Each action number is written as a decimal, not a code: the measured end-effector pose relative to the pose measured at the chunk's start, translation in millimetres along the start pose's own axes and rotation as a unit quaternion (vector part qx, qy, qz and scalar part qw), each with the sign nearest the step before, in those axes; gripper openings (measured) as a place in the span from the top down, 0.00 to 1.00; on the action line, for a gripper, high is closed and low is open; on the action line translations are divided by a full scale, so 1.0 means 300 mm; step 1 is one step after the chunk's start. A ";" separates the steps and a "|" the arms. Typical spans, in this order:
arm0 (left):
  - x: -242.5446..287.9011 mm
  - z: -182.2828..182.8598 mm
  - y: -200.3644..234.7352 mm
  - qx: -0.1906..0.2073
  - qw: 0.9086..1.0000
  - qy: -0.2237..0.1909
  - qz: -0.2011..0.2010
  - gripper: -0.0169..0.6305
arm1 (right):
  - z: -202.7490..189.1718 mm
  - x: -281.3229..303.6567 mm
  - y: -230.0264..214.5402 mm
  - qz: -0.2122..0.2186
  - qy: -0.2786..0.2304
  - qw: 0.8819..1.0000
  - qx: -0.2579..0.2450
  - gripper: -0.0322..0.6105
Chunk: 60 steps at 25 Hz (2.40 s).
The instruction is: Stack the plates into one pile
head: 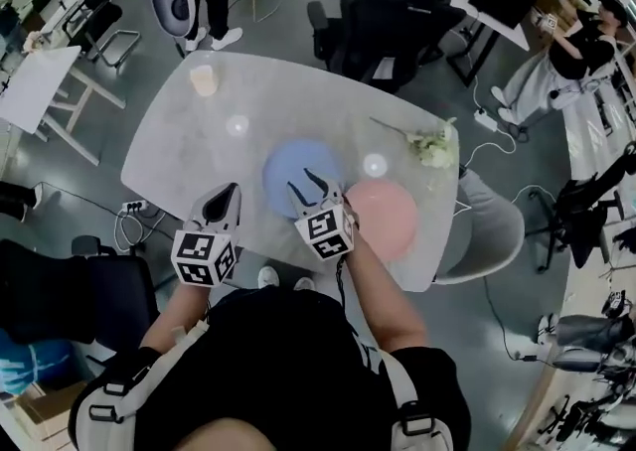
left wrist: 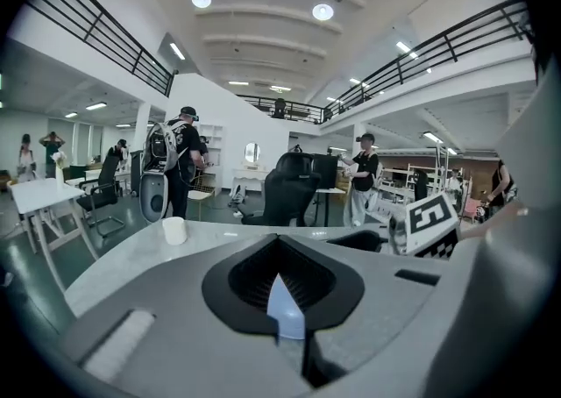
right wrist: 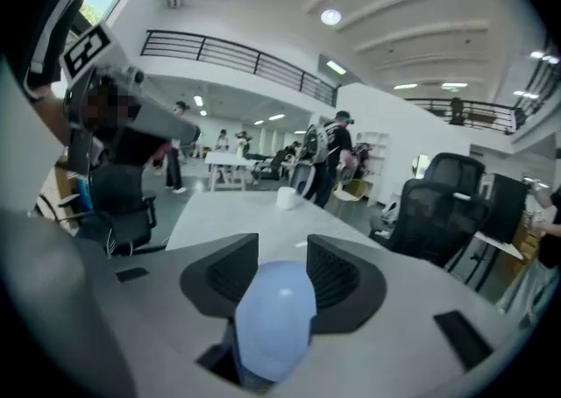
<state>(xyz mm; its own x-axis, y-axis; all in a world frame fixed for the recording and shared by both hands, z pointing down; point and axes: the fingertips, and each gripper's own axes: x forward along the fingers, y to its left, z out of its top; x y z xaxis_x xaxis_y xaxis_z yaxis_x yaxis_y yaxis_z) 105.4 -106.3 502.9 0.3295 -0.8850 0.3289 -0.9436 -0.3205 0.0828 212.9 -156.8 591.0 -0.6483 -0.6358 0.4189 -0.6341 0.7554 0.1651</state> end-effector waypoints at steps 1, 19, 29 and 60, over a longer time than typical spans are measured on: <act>-0.018 -0.007 0.017 -0.003 1.000 0.001 0.009 0.97 | -0.049 0.045 0.052 0.029 0.028 0.999 -0.014 0.71; -0.246 -0.104 0.191 -0.018 0.995 0.021 0.094 0.97 | -0.679 0.227 0.313 0.144 0.370 0.899 -0.183 0.76; -0.210 -0.061 0.172 -0.006 0.998 0.008 0.067 0.97 | -0.480 0.197 0.223 0.071 0.316 0.898 -0.297 0.91; 0.119 -0.062 -0.222 0.019 0.987 0.019 -0.159 0.97 | -0.753 -0.365 0.013 -0.195 0.448 0.870 -0.060 0.91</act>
<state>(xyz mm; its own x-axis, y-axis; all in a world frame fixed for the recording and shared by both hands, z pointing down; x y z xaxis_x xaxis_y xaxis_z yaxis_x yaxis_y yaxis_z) 179.4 -110.4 526.6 0.6072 -0.7244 0.3264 -0.7902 -0.5936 0.1524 376.6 -48.4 747.5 0.2295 -0.5088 0.8298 -0.6492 0.5552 0.5199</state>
